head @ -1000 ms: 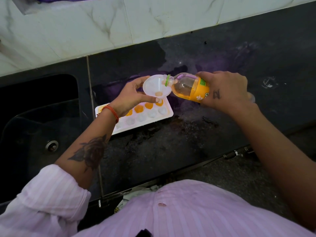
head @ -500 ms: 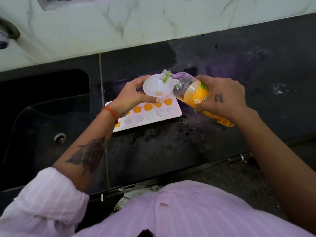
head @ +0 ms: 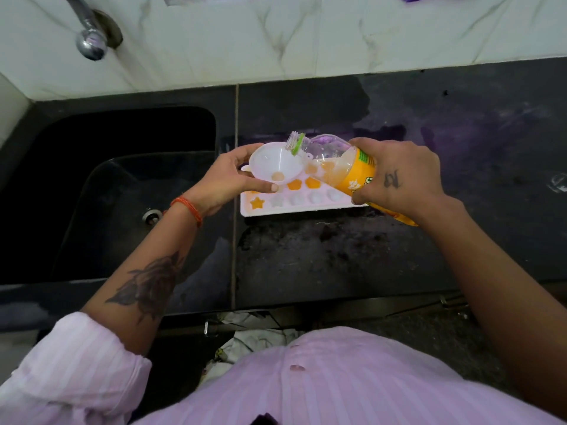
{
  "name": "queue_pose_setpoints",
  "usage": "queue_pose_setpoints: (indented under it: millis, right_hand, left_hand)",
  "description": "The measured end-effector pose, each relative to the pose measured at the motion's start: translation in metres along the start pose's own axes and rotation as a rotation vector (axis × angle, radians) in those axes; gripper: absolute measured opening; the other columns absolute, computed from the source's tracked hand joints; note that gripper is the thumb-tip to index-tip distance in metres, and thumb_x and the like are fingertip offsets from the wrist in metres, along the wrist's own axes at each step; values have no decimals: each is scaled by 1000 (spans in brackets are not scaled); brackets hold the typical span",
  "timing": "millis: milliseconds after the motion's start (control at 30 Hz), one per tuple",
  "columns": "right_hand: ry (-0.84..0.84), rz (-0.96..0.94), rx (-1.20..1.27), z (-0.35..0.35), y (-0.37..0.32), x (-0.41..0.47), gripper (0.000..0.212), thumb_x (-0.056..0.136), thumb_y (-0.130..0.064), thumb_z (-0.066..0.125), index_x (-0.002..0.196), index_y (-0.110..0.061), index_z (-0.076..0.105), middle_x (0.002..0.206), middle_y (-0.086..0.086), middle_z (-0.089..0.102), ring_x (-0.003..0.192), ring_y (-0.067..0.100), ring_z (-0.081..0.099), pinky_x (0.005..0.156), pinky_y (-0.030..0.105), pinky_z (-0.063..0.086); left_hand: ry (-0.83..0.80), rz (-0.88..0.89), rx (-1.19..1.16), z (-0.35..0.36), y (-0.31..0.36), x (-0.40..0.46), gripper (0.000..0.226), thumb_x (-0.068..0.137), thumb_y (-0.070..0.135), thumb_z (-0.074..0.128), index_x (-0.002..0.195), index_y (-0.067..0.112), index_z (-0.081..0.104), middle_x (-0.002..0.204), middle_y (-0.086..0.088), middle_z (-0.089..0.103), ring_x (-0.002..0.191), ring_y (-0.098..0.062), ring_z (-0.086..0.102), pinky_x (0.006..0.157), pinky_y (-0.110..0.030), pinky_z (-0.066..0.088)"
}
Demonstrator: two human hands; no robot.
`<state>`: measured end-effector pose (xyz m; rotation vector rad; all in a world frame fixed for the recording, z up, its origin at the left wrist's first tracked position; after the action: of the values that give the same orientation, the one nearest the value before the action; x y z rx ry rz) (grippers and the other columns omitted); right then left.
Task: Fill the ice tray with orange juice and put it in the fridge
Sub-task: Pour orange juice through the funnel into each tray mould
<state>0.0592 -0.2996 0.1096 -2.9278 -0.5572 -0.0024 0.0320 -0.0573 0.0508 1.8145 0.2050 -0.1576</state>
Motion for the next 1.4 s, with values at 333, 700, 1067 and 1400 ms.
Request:
queue_pose_setpoints:
  millis: [333, 700, 1067, 1400]
  right_hand:
    - [2, -57, -40, 9, -23, 2, 83, 66, -44, 78, 138, -37, 38, 122, 3, 61, 108, 30, 56, 77, 33, 39]
    - [10, -103, -122, 13, -34, 7, 76, 70, -40, 75, 137, -37, 38, 116, 3, 61, 104, 31, 57, 71, 32, 36]
    - [16, -143, -153, 11, -39, 11, 68, 76, -38, 72, 136, -34, 40, 116, 5, 61, 103, 31, 58, 73, 34, 40]
    - [64, -158, -202, 6, -39, 11, 64, 76, -35, 72, 134, -33, 43, 114, 5, 62, 101, 32, 58, 70, 33, 33]
  left_hand:
    - [66, -25, 30, -23, -10, -23, 67, 67, -1, 79, 125, 21, 53, 126, 1, 58, 118, -17, 54, 97, -34, 51]
    - [109, -66, 45, -27, -18, -30, 72, 66, 0, 79, 130, 18, 51, 134, -5, 53, 126, -24, 48, 105, -43, 43]
    - [128, -63, 22, -24, -19, -31, 73, 66, -1, 79, 131, 17, 50, 133, -4, 54, 124, -22, 49, 98, -36, 49]
    - [144, -64, 22, -25, -19, -31, 72, 65, 0, 80, 130, 18, 52, 132, -4, 55, 124, -23, 49, 102, -39, 47]
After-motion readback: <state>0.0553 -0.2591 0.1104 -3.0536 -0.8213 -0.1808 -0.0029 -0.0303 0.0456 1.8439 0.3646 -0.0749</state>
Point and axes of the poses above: each hand's wrist, its own x-axis towards the middle knuckle, its own z-axis out of the palm, y = z × x, the point moved 5 cm from there along x, towards the middle knuckle
